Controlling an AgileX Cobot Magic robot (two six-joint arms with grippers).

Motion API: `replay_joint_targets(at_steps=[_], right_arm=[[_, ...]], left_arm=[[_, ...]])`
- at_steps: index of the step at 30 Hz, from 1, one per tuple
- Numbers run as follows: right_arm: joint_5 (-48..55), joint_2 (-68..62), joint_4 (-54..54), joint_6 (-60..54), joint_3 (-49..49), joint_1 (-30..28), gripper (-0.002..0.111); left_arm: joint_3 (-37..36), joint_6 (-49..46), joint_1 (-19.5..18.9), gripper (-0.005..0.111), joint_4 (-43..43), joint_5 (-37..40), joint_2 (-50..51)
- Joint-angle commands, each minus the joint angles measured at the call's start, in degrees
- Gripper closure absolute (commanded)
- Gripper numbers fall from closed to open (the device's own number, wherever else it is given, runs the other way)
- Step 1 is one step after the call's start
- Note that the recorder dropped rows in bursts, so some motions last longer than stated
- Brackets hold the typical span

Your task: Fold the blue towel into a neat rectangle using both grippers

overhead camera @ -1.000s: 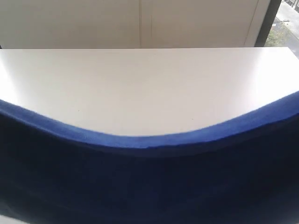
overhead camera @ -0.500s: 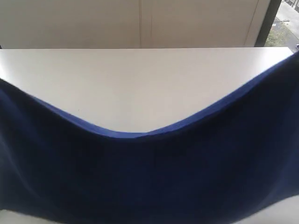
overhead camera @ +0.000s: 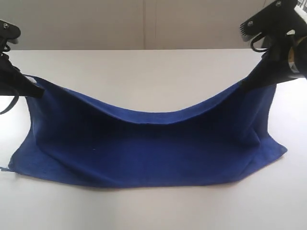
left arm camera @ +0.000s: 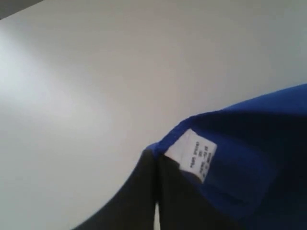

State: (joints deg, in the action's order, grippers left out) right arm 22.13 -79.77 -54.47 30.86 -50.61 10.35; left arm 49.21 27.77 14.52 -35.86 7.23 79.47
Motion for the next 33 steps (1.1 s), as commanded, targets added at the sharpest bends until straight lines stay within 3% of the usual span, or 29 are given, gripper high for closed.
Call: replay_joint_targets(at_steps=[1,7,14,17,23,26,30,33], right_arm=[[-1.8,-2.0,-1.9,3.1,0.0,-0.1,0.108],[1.6,3.8,-2.1,3.8,0.0,-0.1,0.108],[10.1,20.5,2.2,2.0,0.0,-0.1,0.108],[12.9,28.6,9.4,-4.5,0.0,-0.1,0.108],[23.9,43.4,22.9,-12.9,0.0,-0.1,0.108],[29.4,52.9,31.2,-18.3,0.0,-0.1,0.108],[37.9,62.8,37.3,-21.9,0.0,-0.1,0.108],[36.9,62.3,36.7,-21.8,0.1,-0.1,0.108]], left_arm=[[-0.5,0.7,-0.7,0.107,-0.8,-1.4,0.6],[-0.5,0.8,-0.7,0.107,1.2,1.3,-6.1],[-0.5,0.2,-0.6,0.107,5.1,14.6,-22.2],[-0.5,-4.9,-0.6,0.107,11.2,18.6,-28.5],[-0.5,-21.0,-0.6,0.107,32.3,28.6,-40.5],[-0.5,-26.6,-0.6,0.107,40.6,36.7,-47.0],[-0.5,-26.2,-0.6,0.107,41.9,44.7,-57.7],[-1.1,-26.1,-0.6,0.107,41.5,43.2,-58.1]])
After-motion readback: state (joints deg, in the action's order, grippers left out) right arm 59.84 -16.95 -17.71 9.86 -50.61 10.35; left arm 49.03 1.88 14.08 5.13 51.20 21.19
